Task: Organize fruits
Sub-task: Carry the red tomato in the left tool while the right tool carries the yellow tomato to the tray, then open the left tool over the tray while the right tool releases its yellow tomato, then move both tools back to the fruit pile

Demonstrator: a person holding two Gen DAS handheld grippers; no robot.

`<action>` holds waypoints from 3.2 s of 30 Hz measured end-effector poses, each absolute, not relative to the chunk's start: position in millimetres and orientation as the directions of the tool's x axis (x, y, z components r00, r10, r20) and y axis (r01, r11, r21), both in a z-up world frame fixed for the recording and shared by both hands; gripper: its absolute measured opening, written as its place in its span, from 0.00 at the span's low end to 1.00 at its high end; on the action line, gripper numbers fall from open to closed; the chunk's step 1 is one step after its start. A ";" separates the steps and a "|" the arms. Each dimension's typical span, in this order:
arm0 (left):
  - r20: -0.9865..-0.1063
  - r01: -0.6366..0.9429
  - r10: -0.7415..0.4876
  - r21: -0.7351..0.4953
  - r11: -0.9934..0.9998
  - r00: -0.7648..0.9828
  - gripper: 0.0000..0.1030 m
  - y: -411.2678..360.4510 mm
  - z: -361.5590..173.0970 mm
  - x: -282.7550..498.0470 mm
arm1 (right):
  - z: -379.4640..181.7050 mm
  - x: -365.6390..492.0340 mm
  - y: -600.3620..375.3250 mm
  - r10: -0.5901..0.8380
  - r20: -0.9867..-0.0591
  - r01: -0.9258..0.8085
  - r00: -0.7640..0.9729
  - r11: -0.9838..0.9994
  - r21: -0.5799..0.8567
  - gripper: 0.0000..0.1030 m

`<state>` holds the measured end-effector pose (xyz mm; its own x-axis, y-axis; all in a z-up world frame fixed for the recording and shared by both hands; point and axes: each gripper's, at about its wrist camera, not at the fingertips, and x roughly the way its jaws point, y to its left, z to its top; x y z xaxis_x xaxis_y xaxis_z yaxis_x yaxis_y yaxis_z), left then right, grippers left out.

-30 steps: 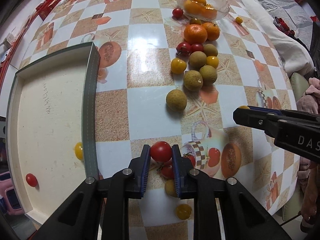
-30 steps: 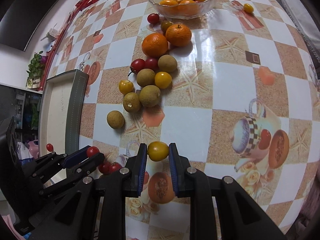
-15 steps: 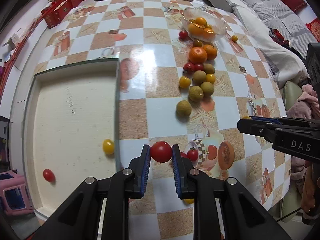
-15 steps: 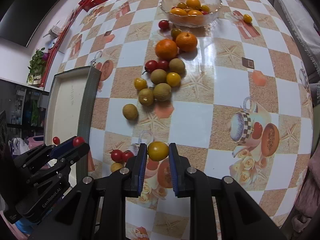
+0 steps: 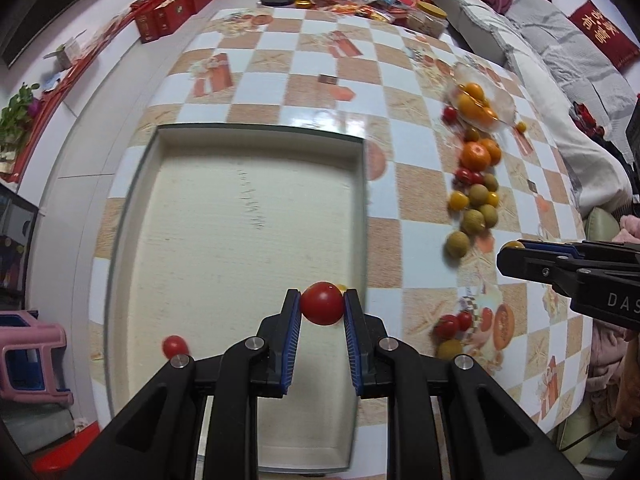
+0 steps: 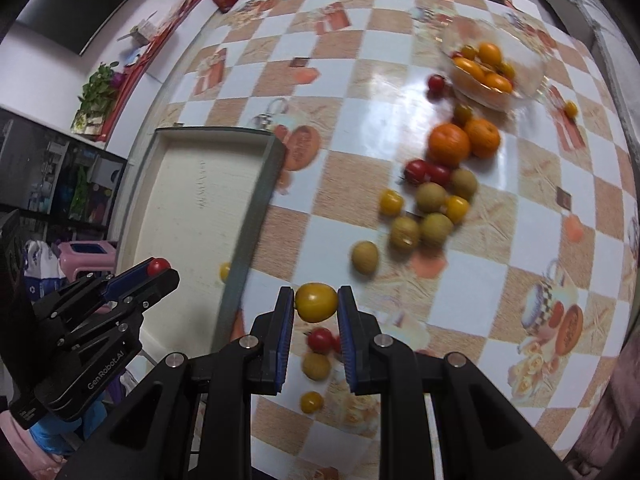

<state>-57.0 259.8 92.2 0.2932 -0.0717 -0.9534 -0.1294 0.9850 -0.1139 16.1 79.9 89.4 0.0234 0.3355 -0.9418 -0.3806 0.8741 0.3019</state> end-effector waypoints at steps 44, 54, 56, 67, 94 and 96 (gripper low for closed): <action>-0.963 -0.273 0.089 0.017 0.962 0.254 0.82 353.5 38.9 -33.0 | 39.0 57.7 240.9 0.259 -0.966 -0.558 -0.009 0.800 0.220 0.82; -0.961 -0.217 0.106 0.050 0.975 0.254 0.82 334.5 66.6 -45.0 | 73.8 61.6 197.8 0.302 -0.951 -0.481 0.061 0.844 0.237 1.00; -0.962 -0.201 0.099 0.048 0.978 0.255 0.82 326.1 69.9 -45.9 | 80.7 61.0 184.4 0.313 -0.947 -0.461 0.066 0.852 0.249 1.00; -0.961 -0.015 0.020 0.016 1.000 0.275 0.82 244.2 86.1 -55.7 | 92.4 41.5 79.9 0.265 -0.957 -0.335 0.120 0.918 0.212 1.00; -0.991 0.037 -0.074 -0.070 0.997 0.115 0.66 133.2 31.3 -67.0 | 29.1 22.7 -9.3 0.200 -0.979 -0.294 0.041 0.939 0.179 0.86; -0.992 0.020 -0.073 -0.071 0.997 0.104 0.66 131.3 24.7 -66.0 | 25.5 28.6 -8.4 0.208 -0.977 -0.290 0.039 0.938 0.188 0.81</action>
